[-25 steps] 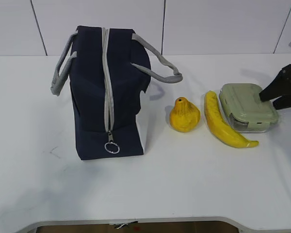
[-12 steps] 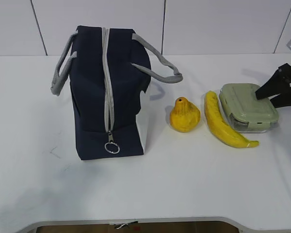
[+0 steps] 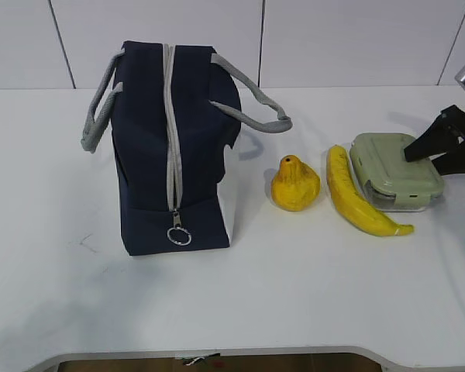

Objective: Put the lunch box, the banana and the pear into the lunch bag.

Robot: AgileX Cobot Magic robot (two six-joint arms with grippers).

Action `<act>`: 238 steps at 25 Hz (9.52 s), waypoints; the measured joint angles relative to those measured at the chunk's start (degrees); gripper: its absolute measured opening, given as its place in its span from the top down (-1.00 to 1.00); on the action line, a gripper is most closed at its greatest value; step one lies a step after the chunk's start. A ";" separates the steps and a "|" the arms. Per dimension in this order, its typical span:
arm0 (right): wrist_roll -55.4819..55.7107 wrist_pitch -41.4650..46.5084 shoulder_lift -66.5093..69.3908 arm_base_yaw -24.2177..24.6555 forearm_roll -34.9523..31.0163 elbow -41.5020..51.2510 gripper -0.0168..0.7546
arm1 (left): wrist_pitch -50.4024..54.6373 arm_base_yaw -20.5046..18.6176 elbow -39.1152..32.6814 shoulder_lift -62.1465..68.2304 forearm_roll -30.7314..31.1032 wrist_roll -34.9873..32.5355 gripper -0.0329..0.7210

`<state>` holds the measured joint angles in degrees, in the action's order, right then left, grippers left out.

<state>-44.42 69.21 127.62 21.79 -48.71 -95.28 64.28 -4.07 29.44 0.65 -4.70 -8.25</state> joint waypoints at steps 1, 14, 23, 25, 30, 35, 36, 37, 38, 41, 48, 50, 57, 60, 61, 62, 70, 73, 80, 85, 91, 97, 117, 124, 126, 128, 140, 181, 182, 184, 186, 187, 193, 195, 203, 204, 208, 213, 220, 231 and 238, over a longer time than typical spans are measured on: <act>0.00 0.00 0.00 0.00 -0.37 0.00 -0.44 | 0.00 0.00 0.00 0.00 0.00 0.00 0.29; -0.82 -0.09 0.00 0.00 -0.88 0.00 -0.43 | 0.00 0.00 0.00 0.00 0.00 0.00 0.29; -1.85 -0.09 0.72 0.00 -0.99 0.00 -0.43 | 0.00 0.00 0.00 0.00 0.00 0.00 0.29; -1.85 -0.09 1.35 0.00 -1.90 -0.10 -0.43 | 0.00 0.00 0.00 0.00 0.00 0.00 0.29; -2.06 0.01 1.70 0.00 -2.85 -0.22 -0.37 | 0.00 0.00 0.00 0.00 0.00 0.00 0.29; -2.06 0.01 1.70 0.00 -2.96 -0.33 -0.33 | 0.00 0.00 0.00 0.00 0.00 0.00 0.29; -2.06 0.01 1.70 0.00 -2.96 -0.33 -0.32 | 0.00 0.00 0.00 0.00 0.00 0.00 0.29; -2.06 0.01 1.70 0.00 -3.06 -0.33 -0.31 | 0.00 0.00 0.00 0.00 0.00 0.00 0.29; -2.06 0.01 1.70 0.00 -3.06 -0.33 -0.29 | 0.00 0.00 0.00 0.00 0.00 0.00 0.29; -2.24 0.01 1.70 0.00 -3.28 -0.33 -0.14 | 0.00 0.00 0.00 0.00 0.00 0.00 0.29; -2.33 0.01 1.70 0.00 -3.78 -0.45 -0.01 | 0.00 0.00 0.00 0.00 0.00 0.00 0.29; -2.33 0.01 1.70 0.00 -3.78 -0.45 -0.01 | 0.00 0.00 0.00 0.00 0.00 0.00 0.29; -2.33 0.01 1.70 0.00 -3.78 -0.45 -0.01 | 0.00 0.00 0.00 0.00 0.00 0.00 0.29; -2.37 0.13 1.70 0.00 -3.78 -0.45 -0.01 | 0.00 0.00 0.00 0.00 0.00 0.00 0.29; -2.37 0.13 1.70 0.00 -3.78 -0.45 -0.01 | 0.00 0.00 0.00 0.00 0.00 0.00 0.29; -2.37 0.13 1.70 0.00 -3.68 -0.45 -0.01 | 0.00 0.00 0.00 0.00 0.00 0.00 0.29; -2.47 0.13 1.70 0.00 -3.68 -0.54 0.07 | 0.00 0.00 0.00 0.00 0.00 0.00 0.29; -2.47 0.13 1.70 0.00 -3.68 -0.54 0.07 | 0.00 0.00 0.00 0.00 0.00 0.00 0.29; -0.41 0.13 1.70 0.00 -4.22 -0.54 0.07 | 0.00 0.00 0.00 0.00 0.00 0.00 0.29; 2.63 -0.24 1.70 0.00 -4.59 -0.54 0.07 | 0.00 0.00 0.00 0.00 0.00 0.00 0.29; 4.42 -0.47 1.60 0.00 -4.55 -0.54 0.07 | 0.00 0.00 0.00 0.00 0.00 0.00 0.29; 6.34 -0.89 0.39 0.00 -2.64 -0.44 0.07 | 0.00 0.00 0.00 0.00 0.00 0.00 0.29; 12.53 -1.03 -5.50 -0.68 -1.66 -0.44 0.08 | 0.00 0.00 0.00 0.00 0.00 0.00 0.29; 14.73 -0.82 -10.33 -3.27 -1.66 -0.44 0.08 | 0.00 0.00 0.00 0.00 0.00 0.00 0.29; 15.08 -0.82 -11.83 -4.21 -1.66 -0.44 0.08 | 0.00 0.00 0.00 0.00 -0.38 0.00 0.29; 15.78 -0.69 -13.09 -5.27 -1.77 -0.44 0.08 | 0.00 0.00 0.00 0.00 -1.74 0.00 0.29; 18.25 0.28 -17.83 -12.42 -7.55 -0.34 0.08 | -0.57 0.00 0.00 0.56 -7.45 0.00 0.28; 17.65 0.20 -17.95 -21.32 -17.95 -0.01 0.08 | -17.46 0.00 4.42 32.39 -34.98 -18.34 0.27; 17.56 0.20 -17.95 -21.88 -18.09 -0.01 0.08 | -17.58 0.00 5.36 34.69 -36.47 -19.12 0.26; 17.43 0.20 -17.95 -22.94 -18.57 -0.01 0.08 | -17.58 0.00 8.07 39.09 -40.08 -21.35 0.22; 17.04 0.20 -17.95 -23.86 -19.50 -0.01 0.08 | -17.21 0.00 11.00 44.17 -43.46 -23.17 0.17; 16.83 0.20 -17.95 -24.49 -20.26 -0.01 0.08 | -16.76 0.00 12.74 46.83 -44.90 -23.92 0.15; 15.58 0.10 -17.95 -27.47 -22.57 -0.01 0.08 | -12.88 0.00 22.23 61.42 -51.07 -29.00 0.13; 15.49 0.10 -17.95 -27.91 -22.73 -0.01 0.08 | -11.70 0.10 25.26 65.48 -52.64 -30.23 0.13; 15.11 0.10 -17.95 -28.13 -23.03 -0.01 0.08 | -11.08 7.02 33.45 77.99 -53.74 -30.91 0.06; 15.11 0.10 -17.95 -28.13 -23.30 -0.01 0.08 | -11.32 8.00 33.93 79.11 -53.89 -30.91 0.05; 14.67 0.10 -17.95 -28.13 -25.15 -0.01 0.08 | -11.41 10.43 35.69 82.96 -55.79 -30.91 0.04; 14.43 0.10 -17.95 -28.13 -25.60 -0.01 0.08 | -11.41 11.90 39.33 87.65 -56.64 -30.91 0.04; 14.22 0.10 -17.95 -28.13 -26.24 -0.01 0.08 | -11.60 11.99 43.23 94.00 -56.29 -30.91 0.04; 13.34 -0.77 -17.95 -28.13 -28.10 -0.01 0.08 | -9.38 13.12 53.34 97.82 -48.41 -26.84 -0.01; 13.17 -0.77 -17.95 -28.13 -28.24 -0.01 0.08 | -7.68 13.12 59.02 98.82 -38.91 -18.56 -0.12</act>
<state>-31.24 68.43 109.68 -6.34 -76.95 -95.28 56.60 9.05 88.46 99.47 -43.61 -26.81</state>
